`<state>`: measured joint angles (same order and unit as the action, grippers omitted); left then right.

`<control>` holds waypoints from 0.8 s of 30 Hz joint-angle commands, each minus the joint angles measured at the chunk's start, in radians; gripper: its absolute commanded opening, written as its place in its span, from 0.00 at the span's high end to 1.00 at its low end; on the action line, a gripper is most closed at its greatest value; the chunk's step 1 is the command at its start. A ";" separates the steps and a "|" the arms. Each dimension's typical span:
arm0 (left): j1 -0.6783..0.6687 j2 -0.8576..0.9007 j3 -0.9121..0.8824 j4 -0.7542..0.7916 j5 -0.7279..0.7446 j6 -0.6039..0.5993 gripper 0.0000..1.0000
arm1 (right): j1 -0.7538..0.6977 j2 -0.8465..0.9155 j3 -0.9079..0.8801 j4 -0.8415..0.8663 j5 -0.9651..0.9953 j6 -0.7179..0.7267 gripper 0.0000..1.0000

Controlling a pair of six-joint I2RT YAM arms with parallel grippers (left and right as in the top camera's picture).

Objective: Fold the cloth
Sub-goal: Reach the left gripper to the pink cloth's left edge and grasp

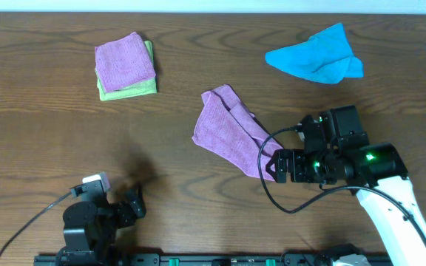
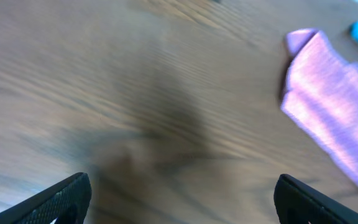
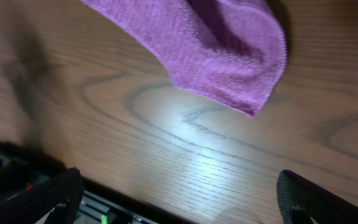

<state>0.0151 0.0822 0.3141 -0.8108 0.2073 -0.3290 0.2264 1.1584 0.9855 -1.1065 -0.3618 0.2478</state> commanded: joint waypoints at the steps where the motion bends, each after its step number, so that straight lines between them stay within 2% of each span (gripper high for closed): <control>1: -0.003 -0.006 -0.011 -0.002 0.095 -0.180 0.05 | 0.004 -0.003 0.002 -0.002 -0.095 0.002 0.01; 3: -0.003 -0.006 -0.011 0.005 0.152 -0.168 0.05 | 0.004 -0.002 0.002 -0.002 -0.138 0.002 0.01; 6: -0.003 0.015 -0.010 0.064 0.328 -0.126 0.04 | 0.004 -0.003 0.002 -0.013 -0.139 -0.005 0.01; 9: -0.005 0.115 0.003 0.060 0.371 -0.089 0.04 | 0.004 -0.003 0.002 -0.020 -0.114 -0.018 0.01; 13: -0.042 0.332 0.105 0.010 0.340 0.018 0.01 | 0.004 -0.003 0.002 -0.021 -0.071 -0.018 0.01; 18: -0.167 0.709 0.352 -0.015 0.322 0.138 0.04 | 0.004 -0.003 0.002 -0.019 -0.052 -0.059 0.01; 19: -0.217 0.826 0.423 -0.026 0.285 0.152 0.03 | 0.004 -0.003 0.002 -0.017 -0.043 -0.063 0.01; 22: -0.296 1.033 0.518 -0.024 0.192 0.168 0.04 | 0.004 -0.003 0.002 -0.016 -0.002 -0.063 0.01; 24: -0.325 1.147 0.549 0.006 0.179 0.172 0.00 | 0.004 -0.003 0.002 -0.014 0.027 -0.069 0.01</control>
<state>-0.2729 1.1057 0.8272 -0.8124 0.4561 -0.2077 0.2264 1.1584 0.9852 -1.1213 -0.3859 0.2077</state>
